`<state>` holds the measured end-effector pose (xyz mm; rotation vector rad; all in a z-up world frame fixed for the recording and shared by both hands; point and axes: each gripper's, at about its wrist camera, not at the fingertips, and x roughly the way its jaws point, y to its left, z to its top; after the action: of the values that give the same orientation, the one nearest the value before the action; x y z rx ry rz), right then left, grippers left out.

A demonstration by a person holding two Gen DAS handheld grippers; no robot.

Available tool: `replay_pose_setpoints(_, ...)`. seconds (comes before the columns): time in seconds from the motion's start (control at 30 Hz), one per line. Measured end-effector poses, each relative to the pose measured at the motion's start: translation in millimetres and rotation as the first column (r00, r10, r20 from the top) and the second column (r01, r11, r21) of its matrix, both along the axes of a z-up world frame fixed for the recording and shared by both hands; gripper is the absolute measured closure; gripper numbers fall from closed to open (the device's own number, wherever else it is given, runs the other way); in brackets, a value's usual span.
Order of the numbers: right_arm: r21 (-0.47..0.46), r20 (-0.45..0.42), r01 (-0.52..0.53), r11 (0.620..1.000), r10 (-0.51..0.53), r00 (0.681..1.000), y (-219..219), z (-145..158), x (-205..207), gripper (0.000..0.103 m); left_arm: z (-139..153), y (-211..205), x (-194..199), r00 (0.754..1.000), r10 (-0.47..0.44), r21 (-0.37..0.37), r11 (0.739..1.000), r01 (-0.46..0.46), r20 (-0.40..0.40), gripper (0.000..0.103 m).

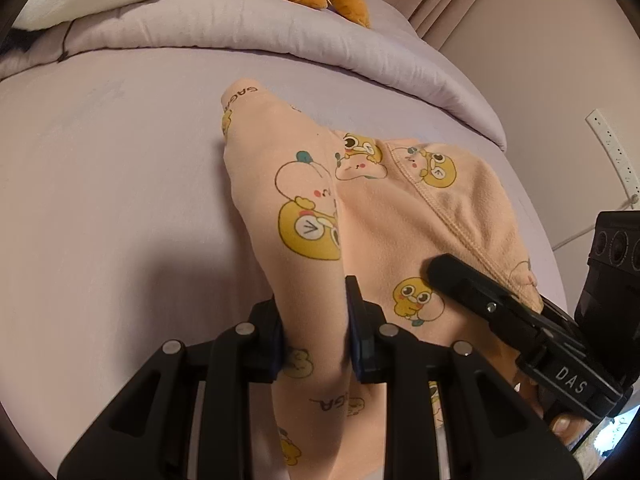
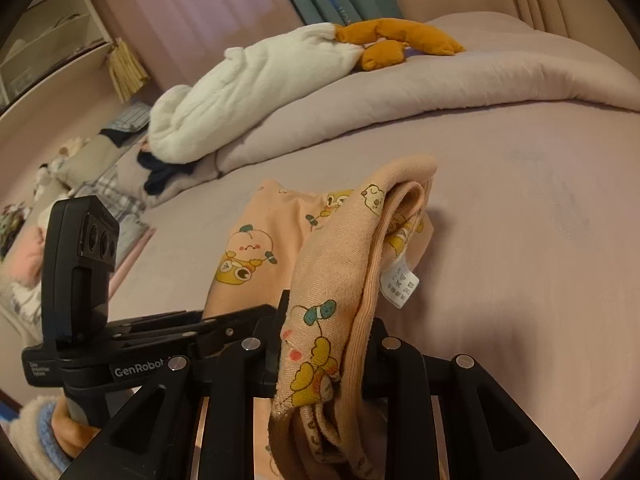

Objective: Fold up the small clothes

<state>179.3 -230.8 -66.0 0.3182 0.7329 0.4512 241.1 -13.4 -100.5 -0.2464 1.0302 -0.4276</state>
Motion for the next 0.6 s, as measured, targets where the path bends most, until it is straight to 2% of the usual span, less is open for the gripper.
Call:
replay_pose_setpoints(0.27,0.005,0.025,-0.058,0.998,0.058,0.998,22.4,10.6,-48.9,0.077,13.7,16.7,-64.4,0.999,0.037,0.022,0.999,-0.037,0.028,0.078)
replay_pose_setpoints(0.6,-0.003,0.104,-0.122,0.993,0.121,0.987,45.4,37.7,-110.8,0.077,47.1,46.2,-150.8,0.993,0.083,-0.017,0.996,-0.082,0.085,0.078)
